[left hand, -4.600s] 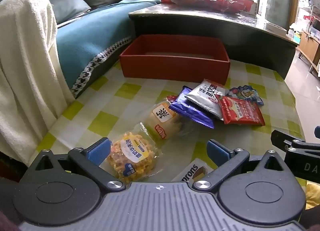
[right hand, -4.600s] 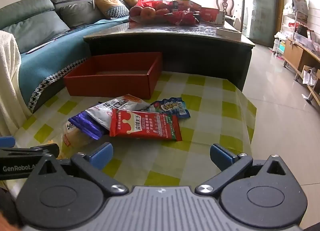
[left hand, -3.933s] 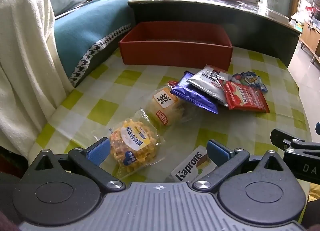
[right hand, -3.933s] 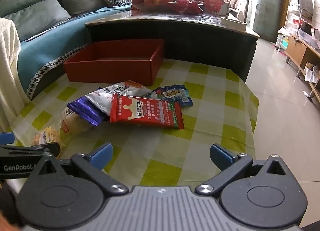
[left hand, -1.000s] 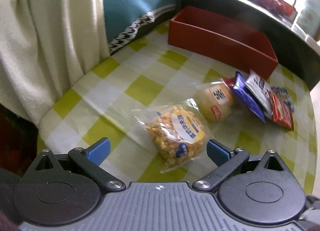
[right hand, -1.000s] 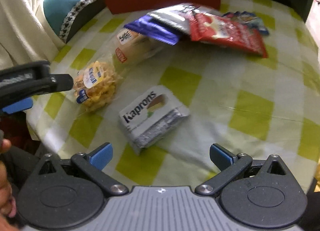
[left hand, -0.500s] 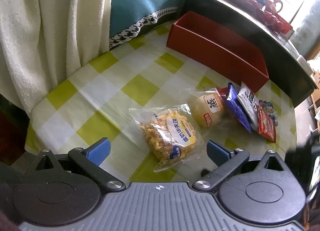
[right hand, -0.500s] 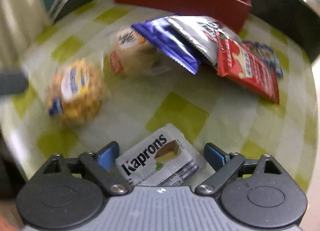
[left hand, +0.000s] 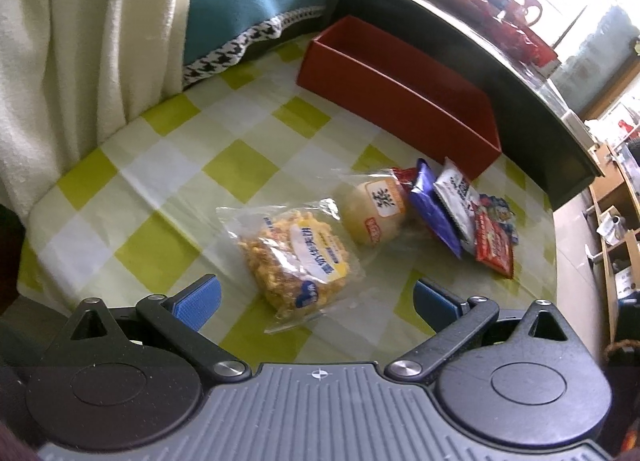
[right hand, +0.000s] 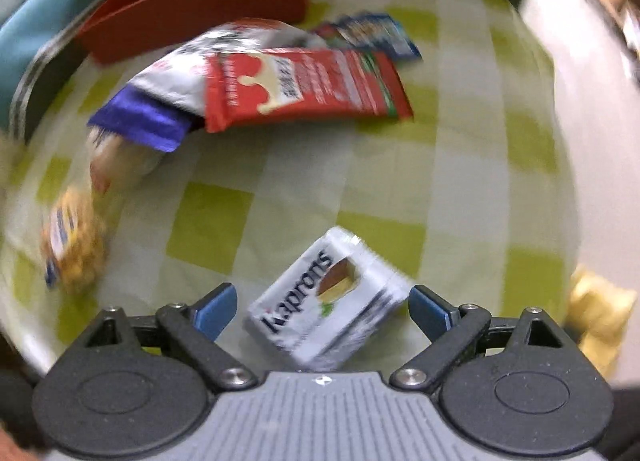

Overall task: Organize snacks
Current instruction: 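Lower the right tool over the Kaprons wafer while the left tool approaches the waffle cake bag, then close the right tool on the Kaprons wafer while the left tool grasps the waffle cake bag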

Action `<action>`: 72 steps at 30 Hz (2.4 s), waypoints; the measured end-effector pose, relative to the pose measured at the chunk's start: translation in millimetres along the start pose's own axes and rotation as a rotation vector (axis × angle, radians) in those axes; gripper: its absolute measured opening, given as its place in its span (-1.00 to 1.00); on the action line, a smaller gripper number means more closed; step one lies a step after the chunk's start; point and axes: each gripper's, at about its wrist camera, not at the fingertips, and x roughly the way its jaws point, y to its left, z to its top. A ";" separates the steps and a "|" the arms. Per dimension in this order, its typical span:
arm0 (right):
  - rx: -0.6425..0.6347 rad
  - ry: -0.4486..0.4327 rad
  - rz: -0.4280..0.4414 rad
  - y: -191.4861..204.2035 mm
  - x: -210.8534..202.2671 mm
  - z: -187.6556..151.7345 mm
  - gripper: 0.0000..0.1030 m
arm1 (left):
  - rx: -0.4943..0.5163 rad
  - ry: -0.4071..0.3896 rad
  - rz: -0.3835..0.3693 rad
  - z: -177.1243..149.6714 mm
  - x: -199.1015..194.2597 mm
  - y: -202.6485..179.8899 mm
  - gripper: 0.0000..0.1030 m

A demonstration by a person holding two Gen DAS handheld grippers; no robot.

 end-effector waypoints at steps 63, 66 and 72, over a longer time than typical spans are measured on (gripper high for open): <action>-0.556 -0.147 0.043 23.0 -24.4 -24.5 0.23 | 0.105 0.102 0.308 -10.9 95.9 -25.5 0.63; -0.550 -0.166 0.052 25.5 -33.1 -24.9 0.23 | 0.122 0.102 0.297 -15.8 89.5 -28.3 0.60; -0.547 -0.197 0.067 30.0 -46.6 -23.7 0.23 | 0.164 0.055 0.286 -19.7 70.1 -38.7 0.59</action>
